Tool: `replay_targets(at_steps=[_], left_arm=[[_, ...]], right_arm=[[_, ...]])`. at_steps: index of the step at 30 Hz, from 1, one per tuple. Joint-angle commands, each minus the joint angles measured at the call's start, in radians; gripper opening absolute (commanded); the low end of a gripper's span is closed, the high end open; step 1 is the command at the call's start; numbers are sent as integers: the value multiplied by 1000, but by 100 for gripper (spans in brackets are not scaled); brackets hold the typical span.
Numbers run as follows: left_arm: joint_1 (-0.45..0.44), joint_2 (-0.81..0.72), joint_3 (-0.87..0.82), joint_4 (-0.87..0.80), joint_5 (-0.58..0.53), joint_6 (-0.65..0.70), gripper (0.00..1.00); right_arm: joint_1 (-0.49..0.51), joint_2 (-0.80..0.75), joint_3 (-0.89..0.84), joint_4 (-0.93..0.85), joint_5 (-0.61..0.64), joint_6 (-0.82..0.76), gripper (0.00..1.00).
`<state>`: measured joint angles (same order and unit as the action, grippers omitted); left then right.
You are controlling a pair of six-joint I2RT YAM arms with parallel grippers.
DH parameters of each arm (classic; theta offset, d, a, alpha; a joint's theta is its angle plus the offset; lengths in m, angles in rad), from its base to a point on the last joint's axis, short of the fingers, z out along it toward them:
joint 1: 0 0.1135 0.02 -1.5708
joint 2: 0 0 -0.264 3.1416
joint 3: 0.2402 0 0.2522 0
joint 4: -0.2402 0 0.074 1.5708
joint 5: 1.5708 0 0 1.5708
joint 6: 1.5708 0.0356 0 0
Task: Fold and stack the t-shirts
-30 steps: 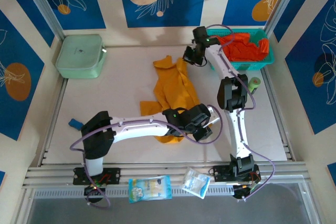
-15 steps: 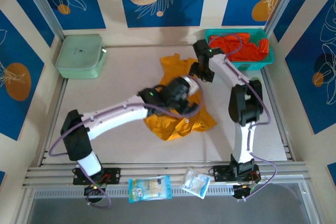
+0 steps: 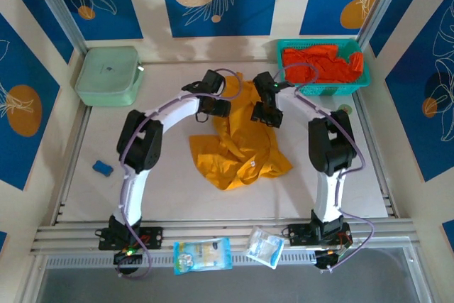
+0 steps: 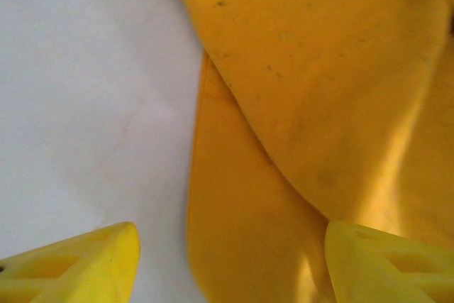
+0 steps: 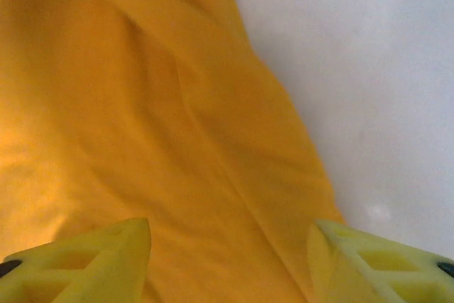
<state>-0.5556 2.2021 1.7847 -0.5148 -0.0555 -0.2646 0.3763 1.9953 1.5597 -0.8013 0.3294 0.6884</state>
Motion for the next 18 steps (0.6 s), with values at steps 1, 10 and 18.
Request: replay_targets(at_steps=[1,10,18], left_arm=[[3,71,101,-27,-26,33,67],[9,180,119,-56,-24,52,53],[8,79,-47,14,-3,32,4]], right_arm=[[-30,73,115,-1,30,-48,59],[-56,298,350,-53,-24,-86,53],[-54,343,415,-71,-54,-65,19]])
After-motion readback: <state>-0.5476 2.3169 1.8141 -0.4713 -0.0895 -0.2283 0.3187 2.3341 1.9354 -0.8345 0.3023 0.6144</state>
